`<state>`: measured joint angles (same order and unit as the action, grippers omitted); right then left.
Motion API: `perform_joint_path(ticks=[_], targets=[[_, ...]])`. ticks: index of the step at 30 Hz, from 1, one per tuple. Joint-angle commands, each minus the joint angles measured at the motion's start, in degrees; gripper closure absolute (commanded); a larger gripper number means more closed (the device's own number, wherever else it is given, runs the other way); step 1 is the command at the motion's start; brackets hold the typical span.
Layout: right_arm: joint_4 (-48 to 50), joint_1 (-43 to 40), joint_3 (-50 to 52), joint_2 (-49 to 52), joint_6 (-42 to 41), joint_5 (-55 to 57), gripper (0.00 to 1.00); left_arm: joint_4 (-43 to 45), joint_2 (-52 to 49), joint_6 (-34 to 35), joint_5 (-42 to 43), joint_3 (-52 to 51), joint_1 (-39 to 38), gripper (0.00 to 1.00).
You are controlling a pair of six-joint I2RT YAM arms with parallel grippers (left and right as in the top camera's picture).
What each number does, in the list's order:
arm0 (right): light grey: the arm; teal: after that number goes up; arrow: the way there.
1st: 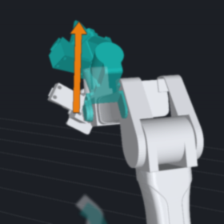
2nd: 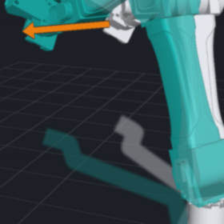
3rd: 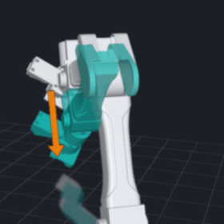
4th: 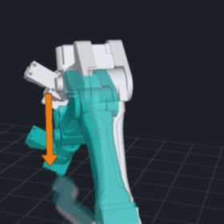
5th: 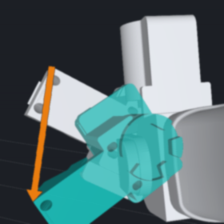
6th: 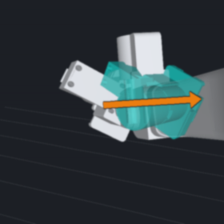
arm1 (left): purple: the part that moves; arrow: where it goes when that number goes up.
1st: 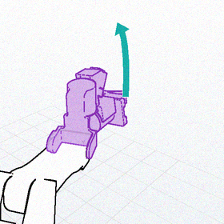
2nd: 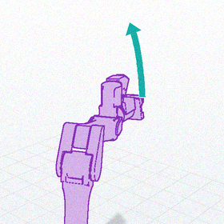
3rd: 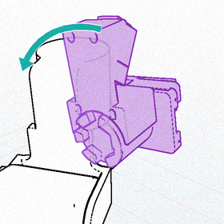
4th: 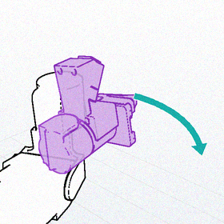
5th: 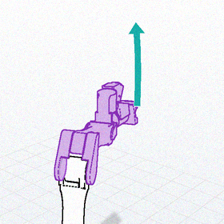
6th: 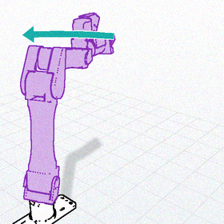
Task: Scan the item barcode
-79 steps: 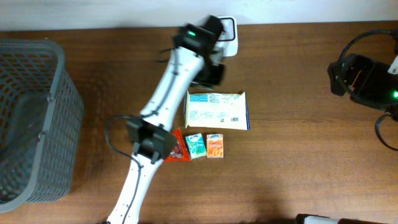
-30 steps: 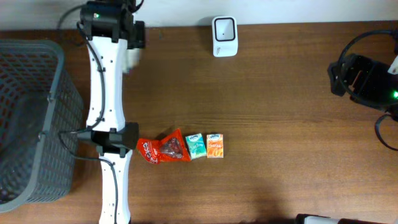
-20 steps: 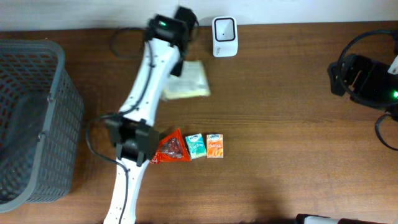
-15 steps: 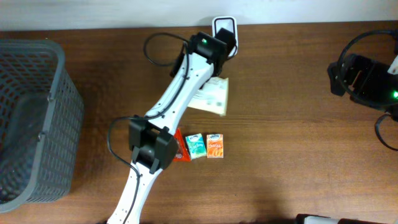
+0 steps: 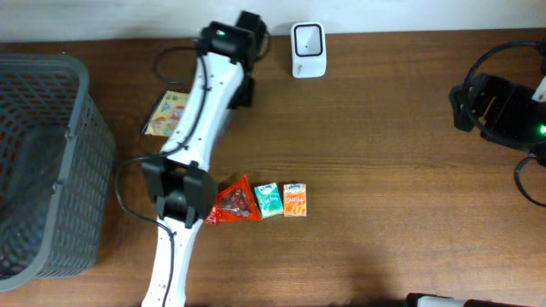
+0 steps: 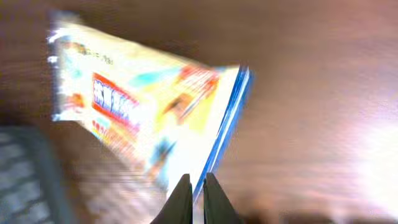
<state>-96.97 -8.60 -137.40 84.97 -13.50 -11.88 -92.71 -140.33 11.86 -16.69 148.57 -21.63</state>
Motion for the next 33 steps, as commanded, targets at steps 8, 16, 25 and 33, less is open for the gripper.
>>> perform_joint_path(ticks=[8, 16, 25, 33], targets=[[-0.33, -0.04, -0.13, -0.11, -0.02, 0.52, 0.01, 5.84, 3.89, 0.35, -0.83, 0.44, -4.28, 0.56], [-0.33, -0.04, -0.17, -0.22, -0.02, 3.54, 0.01, 17.05, 3.93, 0.74, 5.38, -0.42, 15.15, 0.02], [-0.33, -0.04, -0.13, 0.04, -0.02, 3.54, 0.01, 23.30, 0.17, 0.74, 11.39, -25.59, 15.23, 1.00], [-0.33, -0.04, -0.13, 0.15, -0.02, 3.56, 0.01, 29.44, 0.20, 0.76, 30.03, -31.28, -5.18, 1.00]])
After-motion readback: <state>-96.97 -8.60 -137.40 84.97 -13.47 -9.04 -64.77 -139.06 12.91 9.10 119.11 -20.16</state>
